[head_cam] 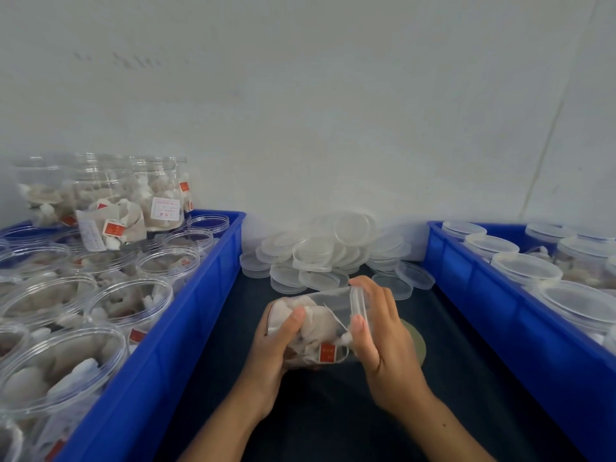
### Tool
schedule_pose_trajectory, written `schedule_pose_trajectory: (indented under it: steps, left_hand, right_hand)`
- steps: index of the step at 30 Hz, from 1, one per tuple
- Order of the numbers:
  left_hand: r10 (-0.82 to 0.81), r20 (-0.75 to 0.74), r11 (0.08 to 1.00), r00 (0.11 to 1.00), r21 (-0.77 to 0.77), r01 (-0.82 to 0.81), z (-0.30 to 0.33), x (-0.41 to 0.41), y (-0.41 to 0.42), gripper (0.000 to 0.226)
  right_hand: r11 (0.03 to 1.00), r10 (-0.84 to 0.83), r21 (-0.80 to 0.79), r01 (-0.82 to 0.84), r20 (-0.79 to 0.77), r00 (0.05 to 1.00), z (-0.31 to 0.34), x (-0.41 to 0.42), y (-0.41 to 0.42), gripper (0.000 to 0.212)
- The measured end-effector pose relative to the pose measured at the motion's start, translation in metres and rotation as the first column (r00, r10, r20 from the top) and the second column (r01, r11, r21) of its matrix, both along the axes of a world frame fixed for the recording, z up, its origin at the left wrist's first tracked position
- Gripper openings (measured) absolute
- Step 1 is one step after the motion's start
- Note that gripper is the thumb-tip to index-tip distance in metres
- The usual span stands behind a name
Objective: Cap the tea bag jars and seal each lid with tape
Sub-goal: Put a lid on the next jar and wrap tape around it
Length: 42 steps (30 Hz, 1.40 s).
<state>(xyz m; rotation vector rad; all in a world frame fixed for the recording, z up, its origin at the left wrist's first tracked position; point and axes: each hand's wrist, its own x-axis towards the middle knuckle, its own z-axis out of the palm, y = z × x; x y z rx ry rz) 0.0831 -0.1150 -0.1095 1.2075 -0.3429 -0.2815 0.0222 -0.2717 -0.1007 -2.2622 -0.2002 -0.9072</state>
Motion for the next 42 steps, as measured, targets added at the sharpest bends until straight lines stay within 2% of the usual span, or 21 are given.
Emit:
schedule_pose_trajectory:
  steps: [4, 6, 8, 11, 14, 16, 18, 20, 22, 24, 27, 30, 33, 39, 41, 42]
  left_hand:
    - [0.029, 0.027, 1.0, 0.999, 0.005, -0.029, -0.003, 0.0, -0.003, 0.053]
    - [0.032, 0.104, 0.998, 0.994, 0.057, -0.038, -0.004, 0.0, -0.003, 0.066]
    - [0.011, 0.242, 0.984, 0.97, 0.171, -0.053, -0.007, -0.001, -0.003, 0.088]
    - [0.024, 0.441, 0.922, 0.897, 0.337, -0.191, -0.014, -0.001, -0.007, 0.102]
    - [0.049, 0.644, 0.844, 0.764, 0.382, -0.376, -0.018, -0.007, -0.013, 0.1]
    - [0.094, 0.657, 0.846, 0.748, 0.344, -0.408, -0.019, -0.008, -0.013, 0.091]
    - [0.158, 0.593, 0.883, 0.789, 0.273, -0.382, -0.02, -0.008, -0.011, 0.083]
    - [0.222, 0.527, 0.893, 0.82, 0.228, -0.388, -0.019, -0.006, -0.009, 0.077]
    - [0.267, 0.471, 0.897, 0.841, 0.196, -0.395, -0.016, -0.004, -0.008, 0.072]
    - [0.299, 0.389, 0.912, 0.872, 0.152, -0.38, -0.014, -0.003, -0.01, 0.073]
    - [0.34, 0.318, 0.907, 0.885, 0.139, -0.399, -0.015, -0.003, -0.012, 0.082]
    - [0.363, 0.345, 0.867, 0.866, 0.215, -0.449, -0.018, -0.003, -0.011, 0.09]
    - [0.371, 0.385, 0.826, 0.845, 0.28, -0.49, -0.023, 0.002, -0.01, 0.096]
    - [0.366, 0.419, 0.81, 0.831, 0.296, -0.506, -0.029, 0.007, -0.01, 0.09]
    - [0.345, 0.449, 0.797, 0.824, 0.324, -0.51, -0.033, 0.009, -0.012, 0.091]
    - [0.336, 0.456, 0.792, 0.824, 0.337, -0.509, -0.034, 0.009, -0.012, 0.093]
  right_hand:
    - [0.999, 0.001, 0.033, -0.001, 0.007, 1.0, 0.003, 0.0, 0.0, 0.048]
    - [0.998, -0.006, 0.057, 0.004, 0.039, 0.999, 0.008, -0.002, -0.003, 0.046]
    - [0.996, -0.046, 0.073, 0.041, 0.065, 0.997, 0.012, -0.003, -0.007, 0.047]
    - [0.994, -0.111, -0.005, 0.111, 0.082, 0.99, 0.014, -0.004, -0.005, 0.054]
    - [0.996, -0.084, -0.013, 0.086, 0.083, 0.993, 0.012, -0.003, 0.004, 0.056]
    - [0.996, 0.026, 0.089, -0.032, 0.07, 0.997, 0.012, -0.003, 0.008, 0.059]
    - [0.946, 0.151, 0.281, -0.165, 0.069, 0.986, 0.014, -0.002, 0.007, 0.06]
    - [0.898, 0.126, 0.412, -0.157, 0.101, 0.987, 0.015, 0.0, 0.001, 0.05]
    - [0.892, -0.001, 0.45, -0.041, 0.092, 0.996, 0.018, 0.003, -0.011, 0.031]
    - [0.912, -0.1, 0.397, 0.103, -0.029, 0.995, 0.018, 0.006, -0.028, 0.023]
    - [0.955, -0.19, 0.156, 0.251, -0.326, 0.926, 0.007, 0.005, -0.047, 0.017]
    - [0.971, -0.238, -0.1, 0.215, -0.433, 0.869, -0.011, 0.0, -0.048, 0.028]
    - [0.939, -0.272, -0.324, 0.116, -0.491, 0.828, -0.02, -0.001, -0.047, 0.041]
    - [0.892, -0.318, -0.431, 0.134, -0.39, 0.864, -0.019, -0.004, -0.044, 0.019]
    - [0.92, -0.3, -0.358, 0.159, -0.381, 0.874, -0.018, -0.007, -0.044, 0.016]
    - [0.955, -0.263, -0.237, 0.178, -0.396, 0.88, -0.015, -0.008, -0.044, 0.016]
